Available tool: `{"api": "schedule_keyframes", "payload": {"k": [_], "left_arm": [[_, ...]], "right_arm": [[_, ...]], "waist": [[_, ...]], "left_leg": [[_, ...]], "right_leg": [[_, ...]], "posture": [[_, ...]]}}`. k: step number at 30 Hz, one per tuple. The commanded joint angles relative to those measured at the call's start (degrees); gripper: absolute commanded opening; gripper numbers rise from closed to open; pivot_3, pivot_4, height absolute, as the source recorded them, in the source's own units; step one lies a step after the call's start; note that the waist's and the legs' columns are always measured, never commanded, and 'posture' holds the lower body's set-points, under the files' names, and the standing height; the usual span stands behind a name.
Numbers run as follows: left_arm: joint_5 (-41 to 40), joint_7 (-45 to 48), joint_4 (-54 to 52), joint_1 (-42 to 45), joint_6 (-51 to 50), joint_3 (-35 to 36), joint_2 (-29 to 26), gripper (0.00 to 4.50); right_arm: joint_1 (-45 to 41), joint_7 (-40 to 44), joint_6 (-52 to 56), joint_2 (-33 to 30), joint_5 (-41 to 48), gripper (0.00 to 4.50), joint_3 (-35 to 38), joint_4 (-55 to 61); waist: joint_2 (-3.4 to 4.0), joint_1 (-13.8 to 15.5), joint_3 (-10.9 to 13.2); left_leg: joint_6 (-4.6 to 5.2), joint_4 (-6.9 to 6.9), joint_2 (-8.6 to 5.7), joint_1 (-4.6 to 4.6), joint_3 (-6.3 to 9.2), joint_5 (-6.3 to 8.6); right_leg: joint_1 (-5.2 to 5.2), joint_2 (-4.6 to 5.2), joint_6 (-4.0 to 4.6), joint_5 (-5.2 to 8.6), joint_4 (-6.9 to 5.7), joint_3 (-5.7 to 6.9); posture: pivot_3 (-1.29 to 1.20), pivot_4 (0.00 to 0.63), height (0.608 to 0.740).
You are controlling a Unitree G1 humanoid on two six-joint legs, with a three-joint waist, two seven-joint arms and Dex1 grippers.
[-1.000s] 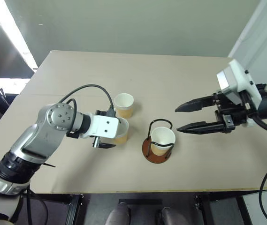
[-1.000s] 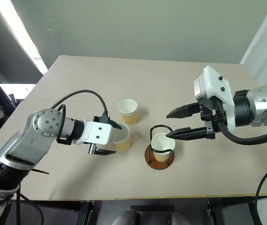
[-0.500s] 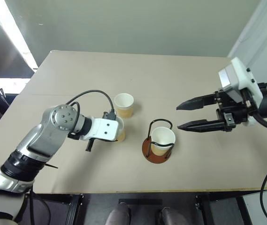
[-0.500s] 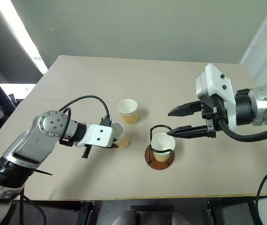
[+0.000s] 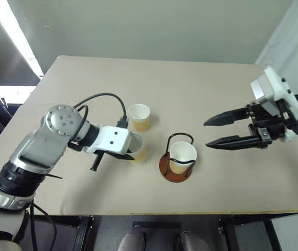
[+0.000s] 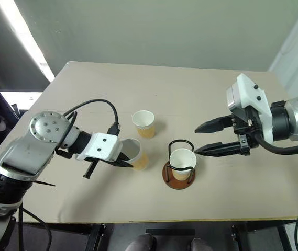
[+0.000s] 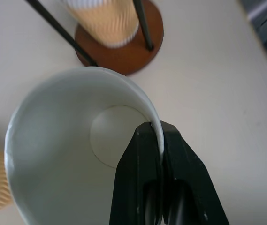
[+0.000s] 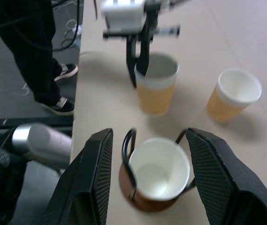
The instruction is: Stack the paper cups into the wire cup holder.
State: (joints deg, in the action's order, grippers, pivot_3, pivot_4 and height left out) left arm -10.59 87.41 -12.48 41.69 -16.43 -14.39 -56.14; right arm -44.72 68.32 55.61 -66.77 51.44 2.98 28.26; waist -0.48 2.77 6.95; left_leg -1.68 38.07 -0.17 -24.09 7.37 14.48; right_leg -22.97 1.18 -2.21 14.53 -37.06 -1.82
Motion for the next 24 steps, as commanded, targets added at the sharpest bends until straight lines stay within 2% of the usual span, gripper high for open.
{"api": "schedule_keyframes", "payload": {"k": [1, 10, 13, 16, 17, 24], "left_arm": [[-4.6, 1.0, -2.2, 3.9, -3.2, 3.4, 0.1, 0.04], [-13.0, 1.5, -1.6, 14.3, -9.3, 5.0, 3.8, 0.04], [-12.9, 2.3, -0.2, 16.1, -8.3, 4.3, 4.5, 0.0], [-12.6, 3.1, 1.0, 17.5, -7.1, 3.6, 5.3, 0.0], [-12.7, 3.4, 1.4, 18.0, -6.8, 3.5, 5.8, 0.0], [-13.4, 5.0, 4.2, 20.8, -5.4, 1.3, 8.3, 0.0]], "right_arm": [[0.8, 1.3, -2.4, -1.5, -0.8, 2.47, 2.7, 0.5], [4.0, 0.6, -5.0, -1.0, -2.8, 2.47, 2.5, 0.4], [4.4, 0.4, -4.6, -1.1, -2.8, 3.0, 2.4, 0.4], [5.4, -0.1, -4.7, -1.3, -2.8, 4.1, 3.0, 0.8], [5.8, -0.3, -4.8, -1.4, -2.9, 4.33, 3.4, 1.2], [8.3, -1.3, -4.7, -2.5, -2.2, 4.43, 6.1, 3.8]], "waist": [[0.0, 0.0, 0.0], [0.0, 0.0, 0.0], [0.0, -0.1, 0.0], [0.0, -0.1, 0.0], [0.0, -0.1, 0.0], [0.0, 0.0, 0.0]], "left_leg": [[0.0, 0.0, 0.0, 0.0, 0.0, 0.0], [0.01, 0.04, 0.02, 0.01, -0.02, 0.0], [0.02, 0.05, 0.02, 0.01, -0.02, 0.0], [0.02, 0.05, 0.02, 0.01, -0.02, 0.0], [0.02, 0.05, 0.02, 0.01, -0.02, 0.0], [0.06, 0.08, 0.02, -0.01, -0.02, 0.02]], "right_leg": [[0.0, 0.0, 0.0, 0.0, -0.02, 0.0], [0.02, 0.0, -0.01, 0.0, -0.03, 0.0], [0.03, 0.0, -0.01, -0.01, -0.02, 0.0], [0.03, -0.01, -0.02, -0.01, -0.01, 0.0], [0.03, -0.01, -0.02, -0.01, -0.01, 0.0], [0.05, 0.0, -0.06, -0.03, 0.03, 0.0]], "posture": [[0.0, 0.15, 0.74], [0.0, 0.15, 0.74], [0.0, 0.15, 0.74], [0.0, 0.15, 0.74], [0.0, 0.15, 0.74], [0.0, 0.15, 0.74]]}}
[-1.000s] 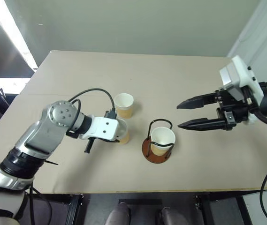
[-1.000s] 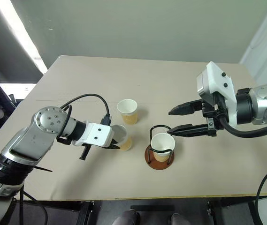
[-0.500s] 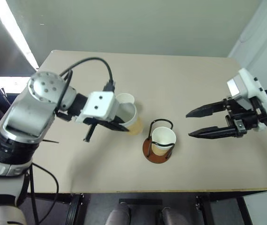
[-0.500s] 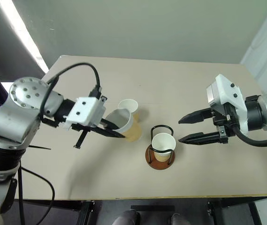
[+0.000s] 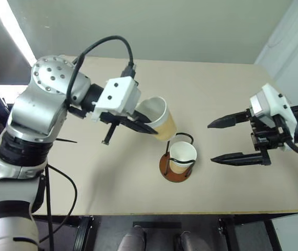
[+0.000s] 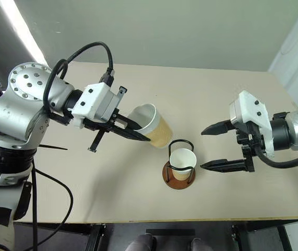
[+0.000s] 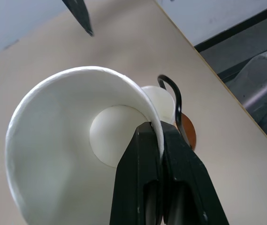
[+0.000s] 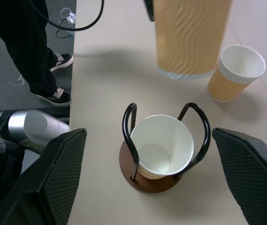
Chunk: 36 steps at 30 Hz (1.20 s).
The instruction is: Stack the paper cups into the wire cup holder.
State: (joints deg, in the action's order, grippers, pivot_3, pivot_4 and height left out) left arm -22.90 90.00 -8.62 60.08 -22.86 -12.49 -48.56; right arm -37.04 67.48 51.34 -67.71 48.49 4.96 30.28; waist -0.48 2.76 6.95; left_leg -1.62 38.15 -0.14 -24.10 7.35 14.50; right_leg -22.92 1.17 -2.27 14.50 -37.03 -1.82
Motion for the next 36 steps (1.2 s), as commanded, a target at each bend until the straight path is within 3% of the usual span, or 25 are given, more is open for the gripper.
{"api": "schedule_keyframes", "payload": {"k": [1, 16, 24, 36], "left_arm": [[-1.5, 2.5, 0.6, 3.0, 1.1, -1.1, 1.1, 0.0], [-3.2, 2.5, 5.8, 7.8, 7.5, -12.5, 4.5, 0.0], [-0.1, 2.5, 10.8, 9.8, 12.3, -16.7, 7.7, 0.0], [1.7, 2.5, 14.0, 11.6, 16.8, -21.4, 11.1, 0.0]], "right_arm": [[1.3, -0.5, -0.3, -1.9, 0.8, 4.43, 4.7, 2.1], [6.6, -2.1, -0.7, -4.1, 0.0, 4.43, 7.9, 4.2], [6.5, -2.0, -0.8, -4.9, 0.4, 4.43, 8.9, 3.9], [1.0, -7.3, 5.6, -6.8, 12.7, 4.43, 17.7, 3.7]], "waist": [[0.0, 0.1, 0.0], [0.0, 0.3, 0.0], [0.0, 0.6, 0.0], [0.0, 0.7, 0.0]], "left_leg": [[0.0, 0.0, 0.0, 0.0, 0.0, 0.0], [0.01, 0.03, 0.0, -0.02, -0.02, 0.01], [0.06, 0.11, -0.01, -0.09, -0.02, 0.03], [0.09, 0.13, -0.02, -0.17, -0.03, 0.05]], "right_leg": [[0.0, 0.0, 0.0, 0.0, 0.0, 0.0], [0.01, 0.0, -0.1, 0.0, 0.01, -0.02], [0.02, 0.01, -0.18, 0.01, 0.01, -0.01], [-0.02, 0.0, -0.25, 0.03, 0.02, -0.02]], "posture": [[0.0, 0.15, 0.74], [0.0, 0.15, 0.74], [0.0, 0.15, 0.74], [0.0, 0.15, 0.74]]}}
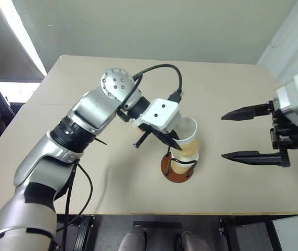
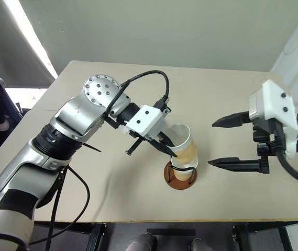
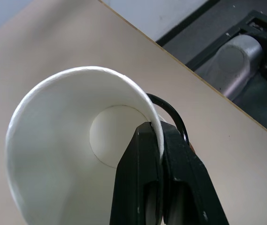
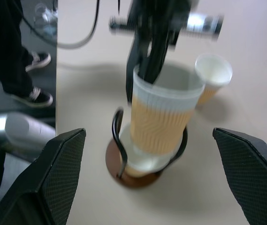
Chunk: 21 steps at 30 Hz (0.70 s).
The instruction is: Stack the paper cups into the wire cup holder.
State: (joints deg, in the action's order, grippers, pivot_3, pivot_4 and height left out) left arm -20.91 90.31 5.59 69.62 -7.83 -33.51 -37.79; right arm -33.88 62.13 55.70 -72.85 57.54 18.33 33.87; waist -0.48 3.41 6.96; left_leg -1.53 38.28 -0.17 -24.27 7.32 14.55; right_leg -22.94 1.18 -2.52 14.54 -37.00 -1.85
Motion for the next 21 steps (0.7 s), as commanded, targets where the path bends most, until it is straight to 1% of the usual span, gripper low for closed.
{"api": "schedule_keyframes", "payload": {"k": [1, 6, 11, 21], "left_arm": [[-0.3, 2.2, 0.1, 2.2, 2.2, -0.6, 0.4, 0.0], [0.4, 2.2, 1.7, 2.7, 4.6, -2.4, 0.9, 0.0], [2.4, 2.2, 4.4, 2.1, 9.6, -4.5, 0.5, 0.0], [2.9, 2.2, 5.2, 2.6, 10.0, -4.6, 1.2, 0.0]], "right_arm": [[-2.6, -2.5, 1.6, -2.0, 4.4, 4.43, 4.7, 0.1], [-2.6, -4.4, 1.8, -3.2, 5.4, 4.43, 5.1, 0.1], [-2.4, -4.8, 1.3, -3.5, 5.4, 4.43, 4.7, -0.2], [-2.7, -4.7, 0.2, -3.4, 4.7, 4.43, 3.2, -0.7]], "waist": [[0.0, 0.1, 0.0], [0.0, 0.1, 0.0], [0.0, 0.1, 0.0], [0.0, 0.1, 0.0]], "left_leg": [[0.0, 0.0, 0.0, 0.0, 0.0, 0.0], [0.0, 0.0, 0.0, 0.0, 0.0, 0.0], [0.0, 0.0, -0.01, 0.0, 0.0, 0.0], [0.02, 0.04, -0.01, -0.04, 0.0, 0.01]], "right_leg": [[0.0, 0.0, -0.01, 0.0, 0.0, 0.0], [0.0, 0.0, -0.02, 0.0, 0.0, 0.0], [0.0, 0.0, -0.03, 0.01, -0.01, 0.0], [-0.03, 0.0, -0.05, 0.01, -0.01, 0.0]], "posture": [[0.0, 0.15, 0.74], [0.0, 0.15, 0.74], [0.0, 0.15, 0.74], [0.0, 0.15, 0.74]]}}
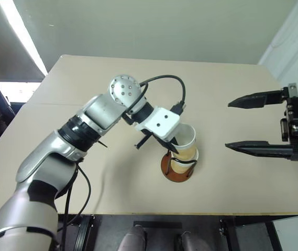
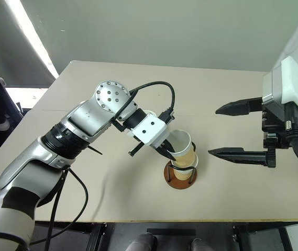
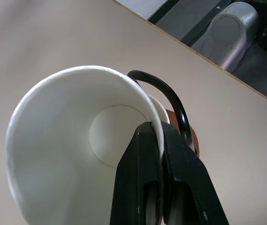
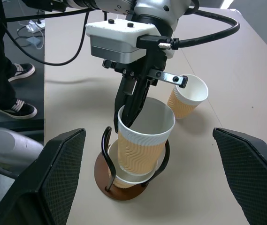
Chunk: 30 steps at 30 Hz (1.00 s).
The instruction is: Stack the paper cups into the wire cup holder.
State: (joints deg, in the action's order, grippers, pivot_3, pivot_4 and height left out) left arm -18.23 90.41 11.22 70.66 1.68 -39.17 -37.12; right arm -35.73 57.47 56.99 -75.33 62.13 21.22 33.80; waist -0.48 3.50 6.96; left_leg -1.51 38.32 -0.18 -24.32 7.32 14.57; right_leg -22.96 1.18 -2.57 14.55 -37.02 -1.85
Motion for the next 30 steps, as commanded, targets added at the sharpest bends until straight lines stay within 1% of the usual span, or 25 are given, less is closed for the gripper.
{"api": "schedule_keyframes", "payload": {"k": [1, 2, 5, 7, 9, 10, 12, 15, 18, 24, 28, 30], "left_arm": [[0.4, 2.1, -0.4, 1.5, 0.4, 1.2, 0.7, 0.0], [0.6, 2.1, -0.3, 1.4, 0.5, 1.4, 1.0, 0.0], [0.6, 2.1, -0.7, 1.3, -0.6, 1.6, 1.6, 0.64], [-0.8, 2.1, -1.3, 1.6, -3.0, 1.8, 1.9, 1.3], [-1.4, 2.1, -1.7, 1.7, -4.1, 2.2, 2.1, 2.1], [-1.3, 2.1, -1.7, 1.7, -4.3, 2.6, 2.4, 2.43], [-0.3, 2.1, -1.8, 1.4, -3.8, 4.2, 3.1, 3.15], [2.6, -1.0, -1.7, 1.2, -2.4, 7.4, 3.7, 4.15], [7.2, -5.4, 0.5, 1.5, -0.7, 10.3, 3.7, 4.15], [11.6, -11.5, 1.2, 0.0, -1.4, 16.0, 2.8, 4.15], [14.0, -13.6, 0.6, -1.6, -1.6, 18.0, 1.0, 4.15], [17.5, -15.1, 1.0, -3.2, -1.0, 17.7, -0.7, 4.15]], "right_arm": [[-0.9, -0.1, -1.2, -0.9, 0.0, 4.43, 0.3, -0.6], [-0.9, -0.1, -1.3, -0.9, 0.0, 4.43, 0.1, -0.6], [-0.6, 0.1, -1.6, -1.1, -0.4, 4.5, -0.2, -0.7], [-0.6, 0.2, -1.5, -1.2, -0.5, 4.5, -0.2, -0.7], [-0.6, 0.2, -1.5, -1.2, -0.5, 4.5, -0.2, -0.7], [-0.6, 0.2, -1.5, -1.2, -0.6, 4.5, -0.2, -0.7], [-0.7, -0.1, -1.6, -1.2, -0.9, 4.5, -0.5, -0.7], [-1.0, -0.9, -1.9, -0.8, -1.3, 4.5, -1.2, -0.8], [-0.9, -1.3, -2.1, -0.3, -1.5, 4.5, -1.6, -0.7], [-2.4, -0.6, -3.4, 0.0, -2.6, 4.5, -3.9, -2.0], [-3.8, -0.2, -4.1, 0.4, -3.0, 4.5, -5.9, -2.8], [-4.7, 0.1, -4.3, 0.9, -3.3, 4.5, -7.2, -3.3]], "waist": [[0.0, 0.0, 0.0], [0.0, 0.0, 0.0], [0.0, 0.0, 0.0], [0.0, 0.0, 0.0], [0.0, 0.0, 0.0], [0.0, 0.0, 0.0], [0.0, 0.0, 0.0], [0.0, 0.0, 0.0], [0.0, 0.0, 0.0], [0.0, 0.0, 0.0], [0.0, 0.0, 0.0], [0.01, 0.0, 0.0]], "left_leg": [[0.0, 0.0, 0.0, 0.0, 0.0, 0.0], [0.0, 0.01, 0.0, -0.01, 0.0, 0.0], [0.0, 0.02, 0.0, -0.01, 0.0, 0.0], [0.0, 0.04, 0.0, -0.02, 0.0, 0.0], [0.0, 0.04, 0.0, -0.02, 0.0, 0.0], [0.0, 0.04, 0.0, -0.02, 0.0, 0.0], [0.0, 0.04, 0.0, -0.02, 0.0, 0.0], [0.01, 0.08, 0.0, -0.05, 0.0, 0.0], [0.03, 0.14, 0.0, -0.05, -0.01, 0.02], [0.07, 0.24, -0.01, -0.06, -0.01, 0.04], [0.09, 0.28, -0.01, -0.07, -0.01, 0.06], [0.1, 0.28, -0.01, -0.07, -0.01, 0.05]], "right_leg": [[0.0, 0.0, 0.0, 0.0, 0.0, 0.0], [0.0, 0.0, 0.0, 0.0, 0.0, 0.0], [0.0, 0.0, -0.01, 0.0, 0.0, 0.0], [0.0, 0.0, -0.01, 0.0, -0.01, 0.0], [0.0, 0.0, -0.01, 0.0, -0.01, 0.0], [0.0, 0.0, -0.01, 0.0, -0.02, 0.0], [0.0, 0.0, -0.02, 0.0, -0.01, 0.0], [-0.02, 0.0, -0.03, 0.0, -0.02, 0.0], [-0.01, 0.0, -0.05, 0.0, -0.04, 0.0], [0.0, 0.0, -0.07, -0.01, -0.05, 0.0], [-0.01, -0.01, -0.07, -0.01, -0.05, 0.0], [-0.01, -0.01, -0.07, -0.01, -0.05, 0.0]], "posture": [[0.0, 0.15, 0.74], [0.0, 0.15, 0.74], [0.0, 0.15, 0.74], [0.0, 0.15, 0.74], [0.0, 0.15, 0.74], [0.0, 0.15, 0.74], [0.0, 0.15, 0.74], [0.0, 0.15, 0.74], [0.0, 0.15, 0.74], [0.0, 0.15, 0.74], [0.0, 0.15, 0.74], [0.0, 0.15, 0.74]]}}
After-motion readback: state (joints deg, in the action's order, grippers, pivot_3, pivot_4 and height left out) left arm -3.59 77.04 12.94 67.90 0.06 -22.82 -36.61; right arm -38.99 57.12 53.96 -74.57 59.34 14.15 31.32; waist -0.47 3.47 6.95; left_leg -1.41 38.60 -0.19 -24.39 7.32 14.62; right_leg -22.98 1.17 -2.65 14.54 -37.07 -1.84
